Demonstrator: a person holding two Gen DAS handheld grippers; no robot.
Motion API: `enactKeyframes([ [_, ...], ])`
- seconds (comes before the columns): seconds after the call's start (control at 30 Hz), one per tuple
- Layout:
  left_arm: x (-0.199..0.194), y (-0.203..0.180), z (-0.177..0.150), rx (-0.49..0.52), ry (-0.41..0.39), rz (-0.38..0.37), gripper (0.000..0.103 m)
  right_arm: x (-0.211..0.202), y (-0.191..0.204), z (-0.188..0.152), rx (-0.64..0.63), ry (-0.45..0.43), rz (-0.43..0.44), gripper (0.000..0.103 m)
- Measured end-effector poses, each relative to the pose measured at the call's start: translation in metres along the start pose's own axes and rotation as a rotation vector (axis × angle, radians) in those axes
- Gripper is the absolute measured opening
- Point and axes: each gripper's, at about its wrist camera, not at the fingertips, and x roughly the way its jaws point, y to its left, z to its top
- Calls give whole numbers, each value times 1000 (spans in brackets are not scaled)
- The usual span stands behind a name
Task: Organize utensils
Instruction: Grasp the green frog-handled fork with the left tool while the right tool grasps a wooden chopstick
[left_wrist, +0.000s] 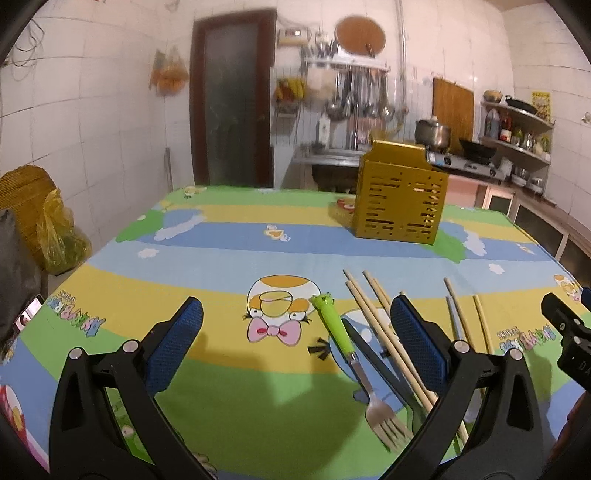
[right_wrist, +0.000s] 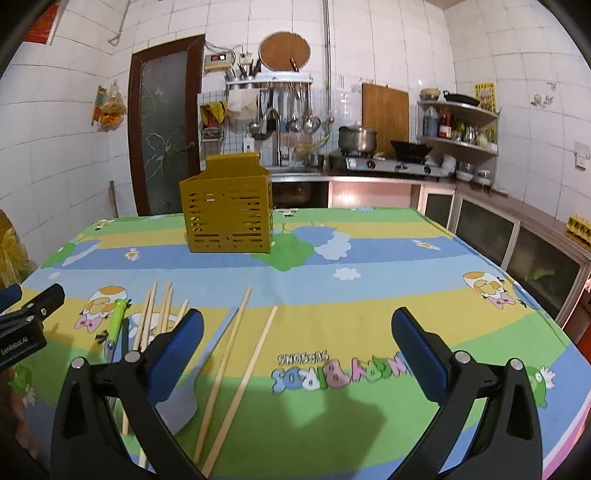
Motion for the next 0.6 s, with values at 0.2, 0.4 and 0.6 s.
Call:
enactKeyframes([
  [0.2, 43, -3, 16, 10, 138, 17, 98, 57, 6, 16, -24, 162, -30, 99],
  [0.4, 95, -3, 12, 26, 309, 35, 98, 107, 9, 3, -15, 327, -73, 99],
  [0.6, 130, 2, -3, 15, 407, 45, 99, 128, 13, -6, -23, 419, -100, 99],
])
